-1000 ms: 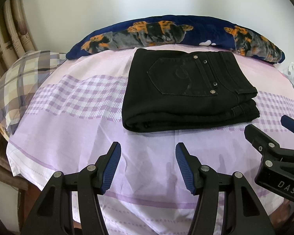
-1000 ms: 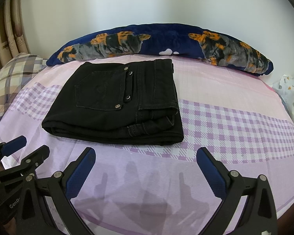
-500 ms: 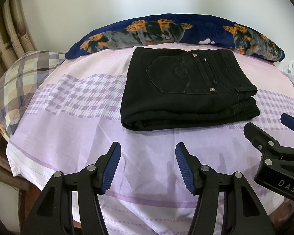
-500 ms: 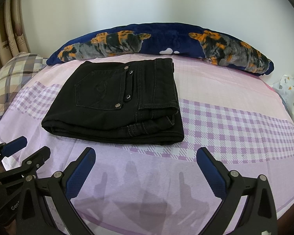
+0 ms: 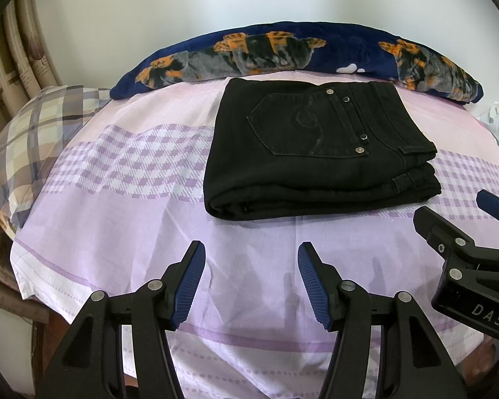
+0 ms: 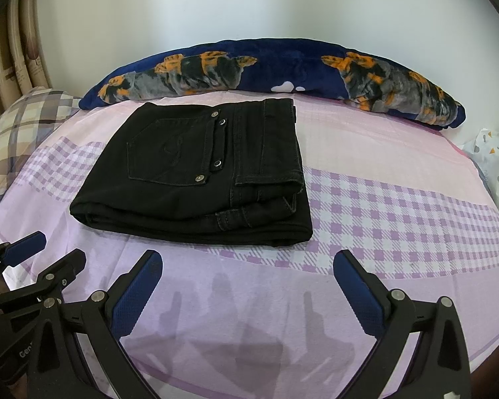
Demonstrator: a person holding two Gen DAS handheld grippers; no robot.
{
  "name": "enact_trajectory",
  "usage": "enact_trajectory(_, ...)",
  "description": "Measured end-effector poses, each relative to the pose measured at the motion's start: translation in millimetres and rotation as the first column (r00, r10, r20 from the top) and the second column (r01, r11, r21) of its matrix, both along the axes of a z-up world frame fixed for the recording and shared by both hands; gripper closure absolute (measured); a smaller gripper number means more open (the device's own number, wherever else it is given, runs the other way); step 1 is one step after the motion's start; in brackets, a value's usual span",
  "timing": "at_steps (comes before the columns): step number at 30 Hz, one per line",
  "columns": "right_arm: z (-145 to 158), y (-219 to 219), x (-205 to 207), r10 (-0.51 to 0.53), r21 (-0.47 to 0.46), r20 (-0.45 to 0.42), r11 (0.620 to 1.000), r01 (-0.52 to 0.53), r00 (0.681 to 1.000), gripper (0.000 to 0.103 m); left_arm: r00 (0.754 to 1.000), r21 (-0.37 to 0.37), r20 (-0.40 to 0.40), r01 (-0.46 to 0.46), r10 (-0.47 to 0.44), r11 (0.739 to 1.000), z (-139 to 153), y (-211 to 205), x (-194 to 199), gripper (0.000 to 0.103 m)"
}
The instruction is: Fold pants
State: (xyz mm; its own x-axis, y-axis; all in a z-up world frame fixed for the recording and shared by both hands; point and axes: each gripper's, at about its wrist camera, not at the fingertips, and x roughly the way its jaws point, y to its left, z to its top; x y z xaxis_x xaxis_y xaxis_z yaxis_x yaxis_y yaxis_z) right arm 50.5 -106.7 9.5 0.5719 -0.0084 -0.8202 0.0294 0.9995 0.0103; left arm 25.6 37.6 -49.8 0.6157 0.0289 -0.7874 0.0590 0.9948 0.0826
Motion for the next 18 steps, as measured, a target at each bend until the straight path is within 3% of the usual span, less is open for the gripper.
enact_trajectory(18, 0.3, -3.2, 1.3, 0.0, -0.001, -0.002, 1.0, 0.0, 1.0, 0.001, 1.0, -0.004, -0.008, 0.021, -0.021, 1.0, -1.5, -3.2, 1.9, 0.044)
